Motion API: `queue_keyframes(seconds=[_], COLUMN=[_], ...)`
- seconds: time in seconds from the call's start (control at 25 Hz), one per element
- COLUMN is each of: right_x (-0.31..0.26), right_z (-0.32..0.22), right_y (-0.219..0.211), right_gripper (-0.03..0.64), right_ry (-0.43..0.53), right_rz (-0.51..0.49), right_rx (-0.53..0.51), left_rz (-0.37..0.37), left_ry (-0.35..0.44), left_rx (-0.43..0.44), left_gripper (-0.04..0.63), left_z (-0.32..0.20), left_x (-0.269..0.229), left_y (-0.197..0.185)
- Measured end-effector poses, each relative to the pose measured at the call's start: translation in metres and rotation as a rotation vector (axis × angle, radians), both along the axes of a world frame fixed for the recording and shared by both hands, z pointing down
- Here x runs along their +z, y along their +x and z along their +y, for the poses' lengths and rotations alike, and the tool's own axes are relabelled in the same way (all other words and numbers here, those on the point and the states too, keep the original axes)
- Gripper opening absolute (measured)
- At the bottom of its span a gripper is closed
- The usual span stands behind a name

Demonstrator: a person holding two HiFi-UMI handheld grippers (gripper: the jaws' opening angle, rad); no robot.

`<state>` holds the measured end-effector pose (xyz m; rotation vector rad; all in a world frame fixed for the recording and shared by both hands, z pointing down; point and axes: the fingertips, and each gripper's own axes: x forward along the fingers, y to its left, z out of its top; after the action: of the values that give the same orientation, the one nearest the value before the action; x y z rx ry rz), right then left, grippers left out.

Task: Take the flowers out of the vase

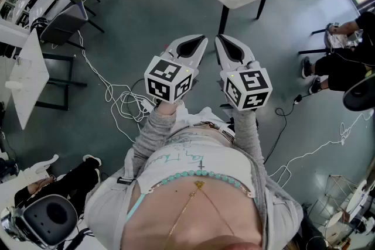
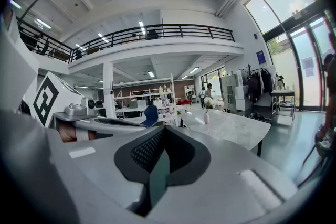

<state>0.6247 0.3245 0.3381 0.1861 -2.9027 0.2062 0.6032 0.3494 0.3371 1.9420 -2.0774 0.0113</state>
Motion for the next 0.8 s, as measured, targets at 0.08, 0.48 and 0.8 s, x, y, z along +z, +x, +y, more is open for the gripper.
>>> queue_keyframes(seconds=[0.08, 0.48, 0.8], right_x=[0.0, 0.01, 0.017], right_z=[-0.004, -0.011, -0.017], right_y=[0.001, 0.013, -0.006], right_gripper=[0.025, 0.026, 0.026], right_ry=[-0.015, -0.019, -0.025], right_rz=[-0.02, 0.009, 0.016], right_rx=[0.0, -0.055, -0.046], left_rz=[0.002, 0.022, 0.059], left_ry=[0.003, -0.018, 0.012], left_rx=[-0.004, -0.024, -0.038], left_gripper=[0.0, 0.0, 0.0], left_z=[-0.003, -0.009, -0.013], left_x=[0.001, 0.011, 0.016], left_y=[0.001, 0.012, -0.015])
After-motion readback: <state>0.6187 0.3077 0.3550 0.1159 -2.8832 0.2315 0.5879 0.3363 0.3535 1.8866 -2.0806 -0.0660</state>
